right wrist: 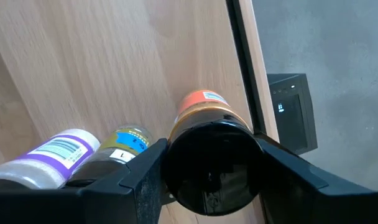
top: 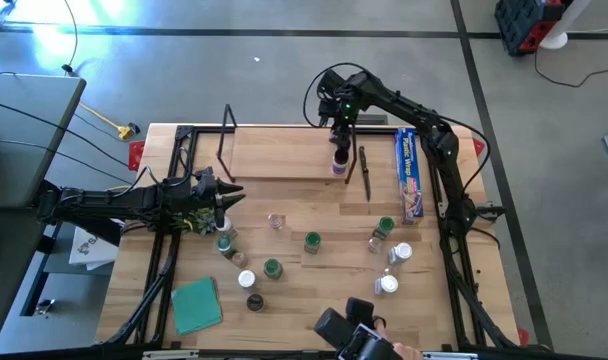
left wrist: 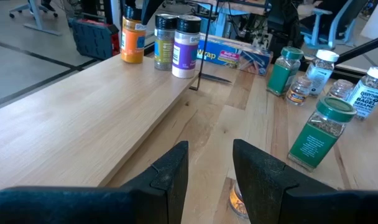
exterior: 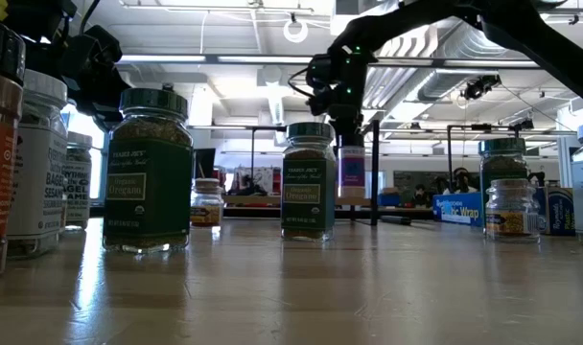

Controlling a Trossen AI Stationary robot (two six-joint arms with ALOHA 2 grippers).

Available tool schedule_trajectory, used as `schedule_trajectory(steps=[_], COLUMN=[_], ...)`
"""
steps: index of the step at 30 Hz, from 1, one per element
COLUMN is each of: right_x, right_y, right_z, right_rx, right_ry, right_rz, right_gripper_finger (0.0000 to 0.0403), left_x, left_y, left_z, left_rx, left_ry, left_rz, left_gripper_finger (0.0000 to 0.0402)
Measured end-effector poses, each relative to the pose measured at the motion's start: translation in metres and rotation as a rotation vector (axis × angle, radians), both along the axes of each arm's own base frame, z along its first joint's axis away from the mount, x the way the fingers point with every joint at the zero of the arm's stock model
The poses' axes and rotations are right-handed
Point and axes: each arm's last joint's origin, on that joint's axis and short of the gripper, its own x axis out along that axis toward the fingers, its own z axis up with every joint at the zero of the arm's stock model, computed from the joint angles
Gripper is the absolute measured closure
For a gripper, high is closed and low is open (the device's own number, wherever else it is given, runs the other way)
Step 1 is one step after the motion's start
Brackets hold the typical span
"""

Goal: Shelf spices
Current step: Put the black seasoning bottle on the shelf aligned with the other black seasoning bottles

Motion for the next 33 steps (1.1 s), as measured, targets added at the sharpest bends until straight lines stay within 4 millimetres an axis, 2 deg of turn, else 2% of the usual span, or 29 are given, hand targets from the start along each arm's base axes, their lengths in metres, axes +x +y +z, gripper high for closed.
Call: schedule_trajectory(steps=[7, 12, 16, 20, 24, 27, 30, 33], right_x=[0.000, -0.001, -0.001, -0.006, -0.012, -0.020, -0.029, -0.037], right_y=[0.000, 0.000, 0.000, 0.003, 0.008, 0.014, 0.025, 0.041], right_z=[0.000, 0.000, 0.001, 0.012, 0.037, 0.061, 0.085, 0.106], right_rx=[0.001, -0.008, -0.008, -0.024, -0.076, -0.124, -0.154, -0.165], right_ry=[0.001, 0.008, 0.010, -0.006, -0.077, -0.152, -0.218, -0.271], right_rz=[-0.011, -0.015, -0.014, -0.012, -0.016, -0.033, -0.058, -0.070], right_gripper_finger=[0.0135, 0.0128, 0.0128, 0.0128, 0.0128, 0.0128, 0.0128, 0.0128], left_x=[0.000, 0.000, 0.003, 0.011, 0.032, 0.058, 0.089, 0.123], left_y=[0.000, 0.000, 0.000, 0.002, 0.008, 0.018, 0.035, 0.062], left_z=[0.000, 0.002, 0.021, 0.047, 0.068, 0.078, 0.086, 0.093], left_rx=[0.000, -0.022, -0.027, 0.039, 0.102, 0.146, 0.196, 0.233], left_ry=[0.000, -0.018, -0.044, -0.048, 0.013, 0.072, 0.115, 0.156], left_rz=[0.000, 0.006, 0.011, 0.034, 0.027, 0.008, 0.002, 0.002], left_gripper_finger=[0.0280, 0.0280, 0.0280, 0.0285, 0.0302, 0.0321, 0.0341, 0.0359])
